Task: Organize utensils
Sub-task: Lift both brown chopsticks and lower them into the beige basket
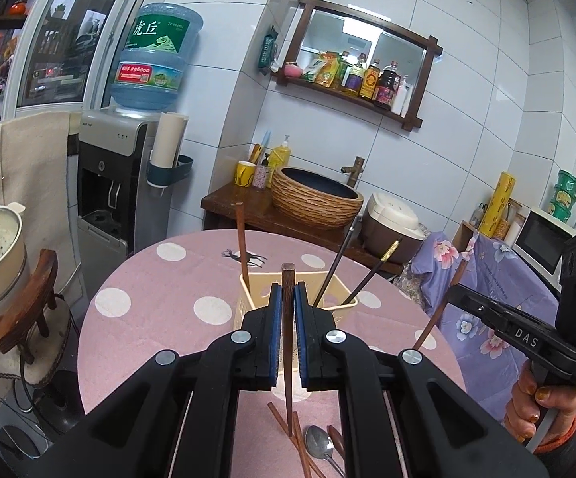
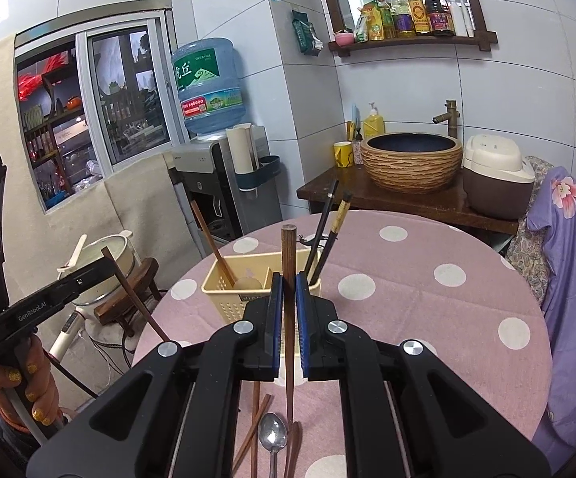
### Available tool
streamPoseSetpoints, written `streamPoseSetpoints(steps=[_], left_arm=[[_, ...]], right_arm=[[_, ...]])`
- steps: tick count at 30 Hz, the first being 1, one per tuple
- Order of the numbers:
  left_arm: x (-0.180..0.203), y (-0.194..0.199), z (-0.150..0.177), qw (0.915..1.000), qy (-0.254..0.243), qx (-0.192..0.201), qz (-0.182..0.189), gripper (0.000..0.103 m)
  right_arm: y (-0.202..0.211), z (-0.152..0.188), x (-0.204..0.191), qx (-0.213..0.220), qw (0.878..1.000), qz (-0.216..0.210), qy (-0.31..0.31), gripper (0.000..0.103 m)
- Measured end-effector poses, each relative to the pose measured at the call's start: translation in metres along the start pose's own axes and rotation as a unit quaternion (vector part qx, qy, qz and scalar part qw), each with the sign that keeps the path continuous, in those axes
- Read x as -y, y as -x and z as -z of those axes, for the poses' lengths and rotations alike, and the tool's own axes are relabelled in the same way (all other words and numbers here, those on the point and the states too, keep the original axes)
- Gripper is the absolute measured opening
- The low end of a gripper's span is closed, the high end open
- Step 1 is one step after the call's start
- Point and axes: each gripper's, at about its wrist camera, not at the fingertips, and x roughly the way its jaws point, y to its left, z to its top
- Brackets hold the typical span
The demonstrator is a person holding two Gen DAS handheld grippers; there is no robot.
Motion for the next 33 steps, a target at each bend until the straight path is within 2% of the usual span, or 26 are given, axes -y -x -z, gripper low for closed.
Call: streamPoseSetpoints(steps=[4, 10, 13, 18, 23, 33], left_arm=[[0.006, 0.002, -0.019, 0.9999, -0.003, 0.007, 0.012, 0.008], [0.013, 0.01, -0.067, 0.9989, 0.003, 0.043, 0.018, 0.008], [0.015, 0.01, -0.093, 0.9979, 0.009, 0.063, 0.009, 0.008], [0.019, -0.005, -0.125, 0.9958, 0.004, 0.086, -0.029, 0.008], [0.016, -0.031, -0.12, 0.9949, -0.006, 0.08, -0.06, 0.008], [-0.001, -0.081, -0.066, 0.9973, 0.002, 0.012, -0.073, 0.008]], right_arm=[[0.007, -0.021, -0.005, 0.022, 1.0, -0.001, -0.002, 0.007], [0.013, -0.07, -0.021, 0.063, 0.998, 0.004, 0.01, 0.007], [0.009, -0.097, -0.029, 0.086, 0.996, 0.013, 0.012, 0.007], [-0.012, -0.124, -0.031, 0.1, 0.994, 0.034, 0.004, 0.007], [-0.045, -0.117, -0.025, 0.085, 0.995, 0.052, -0.002, 0.007], [-0.097, -0.068, -0.02, 0.041, 0.996, 0.076, 0.013, 0.008]])
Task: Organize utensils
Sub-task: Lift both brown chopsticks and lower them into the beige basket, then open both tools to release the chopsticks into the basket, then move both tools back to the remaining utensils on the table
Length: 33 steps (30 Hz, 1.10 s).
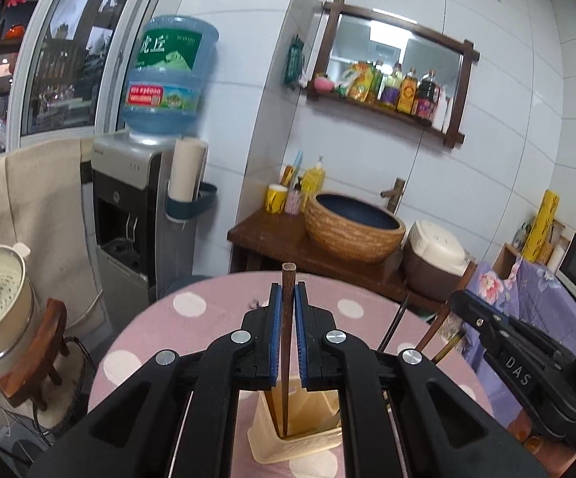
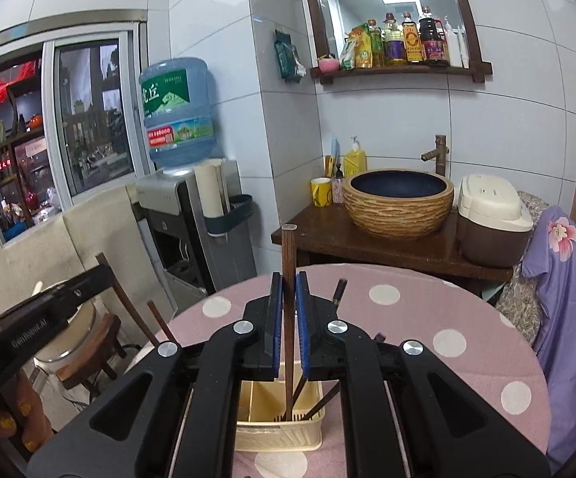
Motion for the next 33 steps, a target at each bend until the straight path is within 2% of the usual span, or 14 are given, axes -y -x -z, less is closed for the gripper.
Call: streamPoseSetpoints(steps=[10, 17, 18, 19, 20, 21, 22, 23, 25, 28, 33], left_arm=[[-0.005, -0.025, 0.029, 0.9989, 0.005, -0.046, 0.001, 0.008], [-0.006, -0.027, 0.041, 0.9986, -0.001, -0.054, 0.002, 0.008], [-0.005, -0.023, 0.043, 0.9988, -0.006, -0.049, 0.0, 0.015], [-0.004, -0.019, 0.044, 0.999, -0.01, -0.044, -0.001, 0.032], [-0.004, -0.014, 0.046, 0.9993, -0.01, -0.037, -0.001, 0.044], [-0.004, -0.006, 0.049, 0.9996, -0.007, -0.026, 0.001, 0.064], [-0.004, 0.001, 0.052, 0.9998, -0.005, -0.016, 0.003, 0.071], [-0.003, 0.006, 0.056, 0.9999, -0.007, -0.012, 0.005, 0.072], [-0.001, 0.015, 0.067, 0.9995, -0.019, -0.024, 0.011, 0.077], [-0.001, 0.02, 0.087, 0.9984, -0.025, -0.047, 0.02, 0.083], [0.001, 0.018, 0.131, 0.993, -0.051, -0.105, 0.013, 0.083]], right_arm=[[-0.017, 0.027, 0.005, -0.03, 1.0, 0.005, -0.003, 0.008], [-0.013, 0.034, 0.005, -0.019, 1.0, 0.01, 0.002, 0.008], [-0.01, 0.035, 0.005, -0.014, 1.0, 0.012, 0.006, 0.008], [-0.006, 0.036, 0.004, -0.008, 1.0, 0.015, 0.011, 0.01], [-0.002, 0.036, 0.003, -0.002, 1.0, 0.017, 0.014, 0.018], [0.005, 0.039, 0.002, 0.007, 1.0, 0.016, 0.018, 0.024], [0.012, 0.041, 0.003, 0.014, 1.0, 0.014, 0.019, 0.042], [0.019, 0.045, 0.003, 0.022, 0.999, 0.013, 0.022, 0.053], [0.03, 0.053, 0.002, 0.027, 0.999, 0.014, 0.033, 0.054], [0.041, 0.071, 0.004, 0.017, 0.999, 0.016, 0.044, 0.066], [0.047, 0.108, 0.015, -0.022, 0.999, 0.022, 0.041, 0.069]])
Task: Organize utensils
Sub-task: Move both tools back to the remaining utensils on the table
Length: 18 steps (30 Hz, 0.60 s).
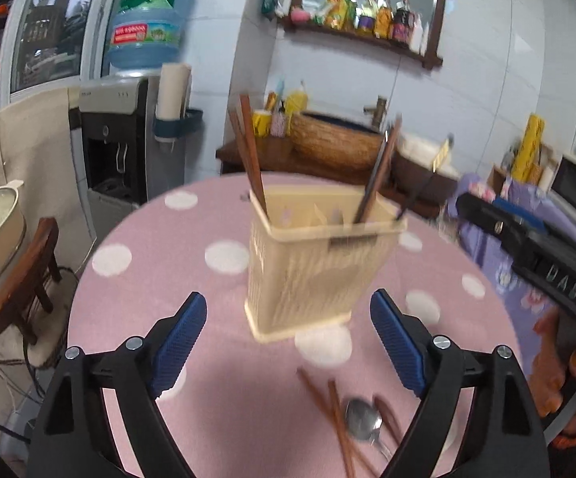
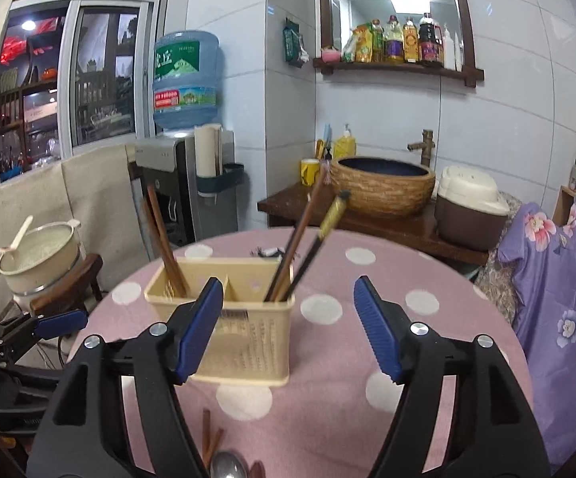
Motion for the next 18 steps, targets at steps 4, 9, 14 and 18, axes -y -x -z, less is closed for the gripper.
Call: streamPoseSetpoints(steps=[4, 9, 14, 18], left_arm=[[0.01, -0.009, 0.032, 0.9985, -0.027, -0.047, 0.005, 0.073], [0.018, -0.016, 0.062, 0.9946, -0.029, -0.097, 0.023, 0.057], [0.031, -0.019, 0.085, 0.9887, -0.037, -0.138, 0.045, 0.047], [0.037, -0.024, 0.1, 0.9842, -0.039, -0.165, 0.052, 0.038]], right_arm=[[-0.006, 0.031, 0.01, -0.048, 0.999, -0.001, -0.017, 0.069], [-0.013, 0.066, 0.021, -0.092, 0.995, 0.003, -0.039, 0.069], [-0.014, 0.091, 0.029, -0.118, 0.991, 0.009, -0.055, 0.068], [-0.012, 0.102, 0.033, -0.129, 0.989, 0.008, -0.067, 0.068]])
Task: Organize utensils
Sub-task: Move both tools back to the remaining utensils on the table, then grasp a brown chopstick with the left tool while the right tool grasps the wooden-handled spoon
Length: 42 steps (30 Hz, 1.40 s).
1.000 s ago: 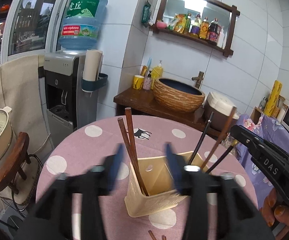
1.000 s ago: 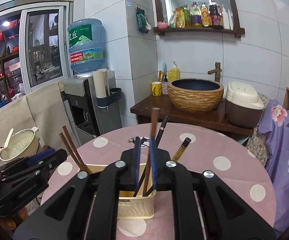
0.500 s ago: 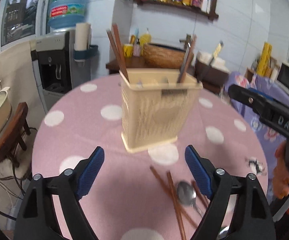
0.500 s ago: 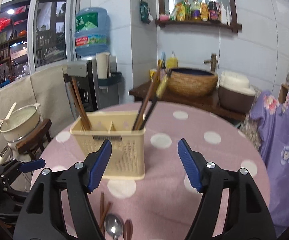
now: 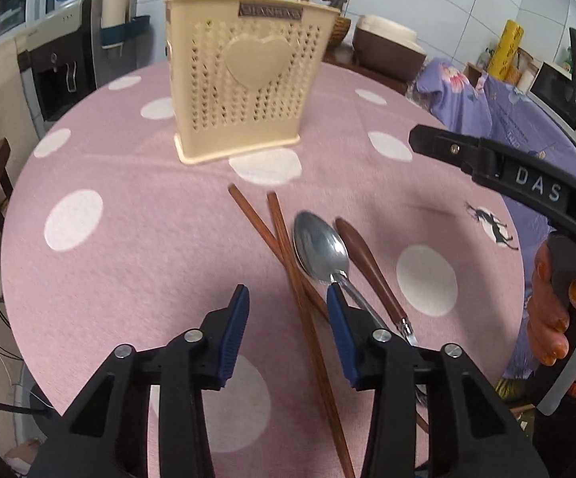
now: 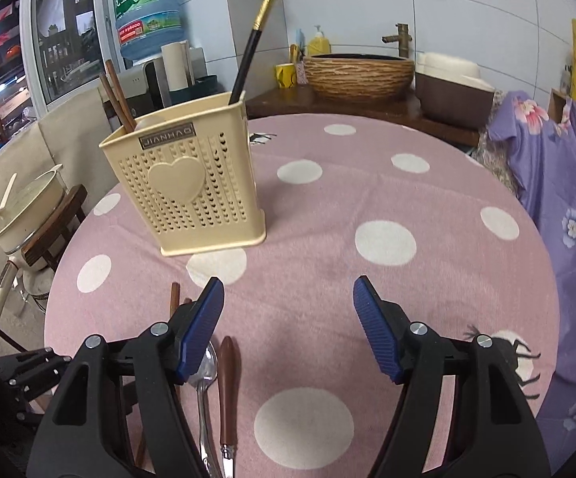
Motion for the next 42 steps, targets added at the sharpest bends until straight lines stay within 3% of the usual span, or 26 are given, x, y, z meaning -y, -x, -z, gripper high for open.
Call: streamPoseSetpoints(steps=[6, 12, 22, 29, 32, 36, 42], left_arm=[[0.007, -0.009, 0.011, 0.9997, 0.003, -0.022, 0.004, 0.028], [0.008, -0.014, 0.013, 0.9994, -0.002, -0.019, -0.03, 0.012], [-0.028, -0.01, 0.005, 0.9979, 0.035, -0.01, -0.054, 0.011], [-0.031, -0.008, 0.006, 0.9978, 0.052, -0.007, -0.041, 0.011], [-0.035, -0.007, 0.006, 0.9977, 0.056, -0.005, -0.037, 0.016], [-0.038, -0.007, 0.004, 0.9973, 0.06, 0.002, -0.042, 0.038], [-0.041, -0.014, -0.006, 0.9967, 0.061, 0.004, -0.053, 0.041]], right_arm=[[0.0, 0.009, 0.003, -0.011, 1.0, -0.005, -0.014, 0.068], [-0.002, 0.018, -0.001, -0.024, 1.0, -0.007, -0.012, 0.068], [-0.02, 0.038, -0.018, -0.084, 0.996, -0.029, 0.011, 0.052], [-0.03, 0.05, -0.03, -0.114, 0.992, -0.031, 0.035, 0.039], [-0.033, 0.053, -0.034, -0.123, 0.991, -0.027, 0.049, 0.034], [-0.04, 0.058, -0.039, -0.134, 0.989, -0.024, 0.059, 0.031], [-0.044, 0.055, -0.044, -0.136, 0.988, -0.016, 0.076, 0.029]])
